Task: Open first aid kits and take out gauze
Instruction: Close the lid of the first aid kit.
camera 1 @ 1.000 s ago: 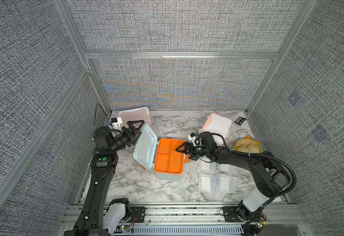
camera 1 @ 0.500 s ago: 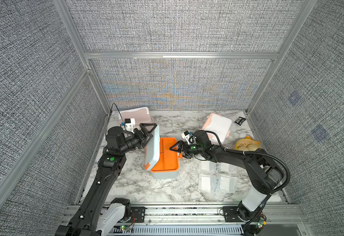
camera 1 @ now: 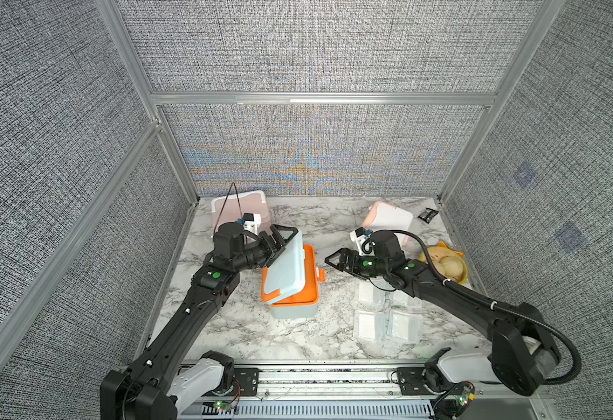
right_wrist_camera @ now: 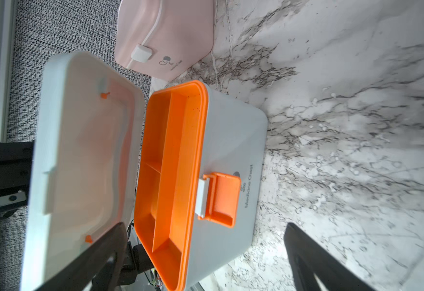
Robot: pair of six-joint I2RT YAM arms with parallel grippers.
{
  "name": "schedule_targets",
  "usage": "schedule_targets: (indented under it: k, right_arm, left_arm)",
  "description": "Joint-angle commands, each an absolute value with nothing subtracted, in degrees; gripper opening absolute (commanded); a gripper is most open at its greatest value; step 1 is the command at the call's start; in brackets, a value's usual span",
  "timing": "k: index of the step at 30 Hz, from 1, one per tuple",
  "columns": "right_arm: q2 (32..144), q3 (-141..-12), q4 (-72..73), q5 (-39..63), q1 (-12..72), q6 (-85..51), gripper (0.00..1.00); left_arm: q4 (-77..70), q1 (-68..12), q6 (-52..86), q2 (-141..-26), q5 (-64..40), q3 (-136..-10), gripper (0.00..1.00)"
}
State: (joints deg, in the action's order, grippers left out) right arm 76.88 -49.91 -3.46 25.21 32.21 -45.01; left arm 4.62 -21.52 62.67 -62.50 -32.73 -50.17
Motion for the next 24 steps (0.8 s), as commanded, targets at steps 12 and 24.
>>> schedule_targets:
  k: [12,24]
  right_arm:
    - [74.06,-45.97,-7.6,22.36,31.64,-41.39,0.99]
    - [85.17,-43.89,12.56,36.77,31.29,-49.0,0.87]
  left_arm:
    - [18.49,-28.69,48.83,-65.06,-22.84,-54.82,0.99]
    - [25.39,-33.88,42.2,-71.31,-19.22,-59.24,0.99]
